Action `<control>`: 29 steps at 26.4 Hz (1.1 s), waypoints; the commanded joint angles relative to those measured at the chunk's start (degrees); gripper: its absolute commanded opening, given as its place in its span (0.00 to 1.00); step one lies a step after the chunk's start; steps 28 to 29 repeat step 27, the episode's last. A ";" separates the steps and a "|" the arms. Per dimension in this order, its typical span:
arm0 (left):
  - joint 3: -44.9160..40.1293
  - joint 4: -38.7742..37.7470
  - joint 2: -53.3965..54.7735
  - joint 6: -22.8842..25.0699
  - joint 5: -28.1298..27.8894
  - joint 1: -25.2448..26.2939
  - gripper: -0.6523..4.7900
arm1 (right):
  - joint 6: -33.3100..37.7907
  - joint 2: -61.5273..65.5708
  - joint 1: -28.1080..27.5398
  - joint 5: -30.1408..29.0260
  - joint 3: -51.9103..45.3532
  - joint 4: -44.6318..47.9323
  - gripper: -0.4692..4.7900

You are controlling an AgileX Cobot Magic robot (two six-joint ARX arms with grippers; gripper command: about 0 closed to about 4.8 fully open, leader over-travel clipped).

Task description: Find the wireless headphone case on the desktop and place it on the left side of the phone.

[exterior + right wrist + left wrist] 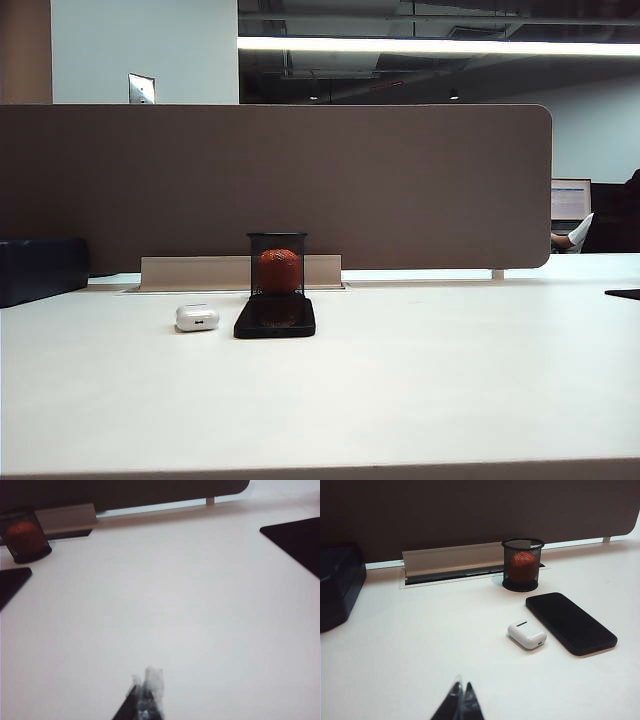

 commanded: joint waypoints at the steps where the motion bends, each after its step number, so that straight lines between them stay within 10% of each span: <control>1: 0.11 0.70 0.04 0.00 0.15 -0.07 0.11 | -2.40 -0.04 0.04 0.11 0.04 1.05 0.07; 29: 0.11 0.72 0.04 0.02 0.11 -0.07 0.11 | -4.68 -0.07 -0.02 0.31 0.07 0.33 0.07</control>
